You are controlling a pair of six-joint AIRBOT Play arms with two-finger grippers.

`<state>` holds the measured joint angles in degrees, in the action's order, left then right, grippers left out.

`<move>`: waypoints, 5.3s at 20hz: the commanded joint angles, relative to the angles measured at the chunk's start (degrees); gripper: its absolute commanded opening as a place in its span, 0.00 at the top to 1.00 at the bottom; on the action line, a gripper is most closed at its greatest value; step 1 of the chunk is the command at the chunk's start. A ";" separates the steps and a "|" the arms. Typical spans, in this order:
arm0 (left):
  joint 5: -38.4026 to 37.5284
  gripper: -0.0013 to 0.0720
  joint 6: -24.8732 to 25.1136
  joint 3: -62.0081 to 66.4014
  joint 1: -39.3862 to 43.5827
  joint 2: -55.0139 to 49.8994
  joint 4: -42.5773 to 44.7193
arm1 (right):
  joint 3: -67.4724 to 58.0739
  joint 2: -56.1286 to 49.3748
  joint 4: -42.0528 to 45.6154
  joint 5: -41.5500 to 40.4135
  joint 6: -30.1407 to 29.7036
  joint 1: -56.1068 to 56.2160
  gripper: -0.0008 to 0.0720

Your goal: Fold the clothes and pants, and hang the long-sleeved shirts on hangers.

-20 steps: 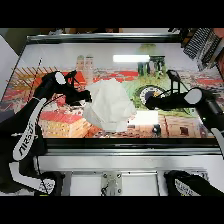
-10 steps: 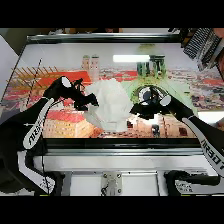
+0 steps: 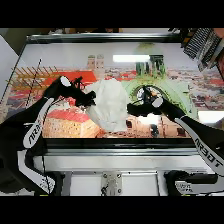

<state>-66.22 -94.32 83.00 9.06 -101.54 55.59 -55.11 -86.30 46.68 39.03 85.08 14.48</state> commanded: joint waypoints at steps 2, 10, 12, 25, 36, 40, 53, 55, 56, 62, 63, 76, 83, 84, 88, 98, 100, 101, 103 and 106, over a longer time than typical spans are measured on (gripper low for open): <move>-3.89 0.95 4.68 10.73 -4.76 10.47 -0.17 | -8.79 11.82 10.71 9.38 -2.82 -7.96 0.97; -7.76 0.95 5.44 24.98 -3.72 38.66 -0.09 | -27.50 43.63 13.68 14.25 -0.20 -17.29 0.97; -7.65 0.95 5.42 24.65 -0.85 42.80 0.28 | -27.50 48.24 13.86 11.65 1.11 -17.31 0.97; 3.32 0.89 2.45 -16.02 8.81 37.62 0.22 | -26.53 24.09 29.24 23.82 12.22 -17.25 0.91; -0.11 0.02 4.11 -19.74 -10.29 26.95 -0.24 | -24.41 24.52 27.71 23.15 8.76 -13.81 0.06; 1.53 0.02 12.13 -30.53 -6.86 23.78 -11.74 | -16.17 28.61 27.74 23.63 8.81 -6.19 0.06; 4.52 0.02 13.77 -29.14 4.52 10.45 -15.06 | -6.54 29.22 27.69 23.58 10.99 2.58 0.06; 6.12 0.22 12.87 -29.11 4.76 10.32 -15.34 | -6.54 29.22 27.67 23.63 10.99 2.58 0.06; 6.86 0.51 12.04 -29.11 4.76 10.51 -15.32 | -6.54 29.22 27.67 23.82 10.99 2.58 0.06; 5.86 0.95 13.07 -29.14 1.27 18.93 -14.95 | -1.05 28.87 27.69 22.88 11.30 7.67 0.17; 5.73 0.95 13.09 -29.14 1.31 20.70 -14.56 | 1.36 28.50 27.69 20.22 13.25 9.73 0.17; 5.73 0.95 12.48 -29.11 1.77 26.82 -15.28 | 10.32 11.30 22.75 -5.18 31.47 24.98 0.21; 1.75 0.95 10.84 -24.48 1.77 39.39 -15.50 | 6.99 15.10 36.30 -4.20 38.58 23.93 0.97; 0.63 0.95 10.82 -21.84 1.79 41.72 -16.90 | 4.52 18.01 36.28 -3.08 35.76 22.60 0.97; 0.00 0.95 10.71 -11.19 3.15 51.49 -23.06 | -13.25 30.36 36.24 11.41 25.20 16.92 0.97; 4.13 0.95 -3.98 -9.66 15.23 59.63 -6.16 | -37.00 31.63 35.91 39.47 23.32 14.88 0.97; 3.58 0.95 -8.41 -16.39 16.96 56.94 2.40 | -32.63 26.91 36.50 39.26 19.32 14.86 0.97; 4.42 0.95 -8.44 -19.61 17.31 54.86 3.06 | -30.34 23.65 37.40 38.45 18.01 14.62 0.97; 7.48 0.95 -8.31 -25.20 17.27 49.40 2.71 | -27.47 16.33 39.54 33.77 16.26 13.86 0.97; 12.41 0.95 -7.74 -27.85 16.04 41.13 3.15 | -27.45 5.79 41.16 24.72 15.52 11.06 0.95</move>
<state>-58.15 -101.14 58.98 25.61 -53.71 56.12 -83.88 -71.83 85.89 70.76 102.39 27.51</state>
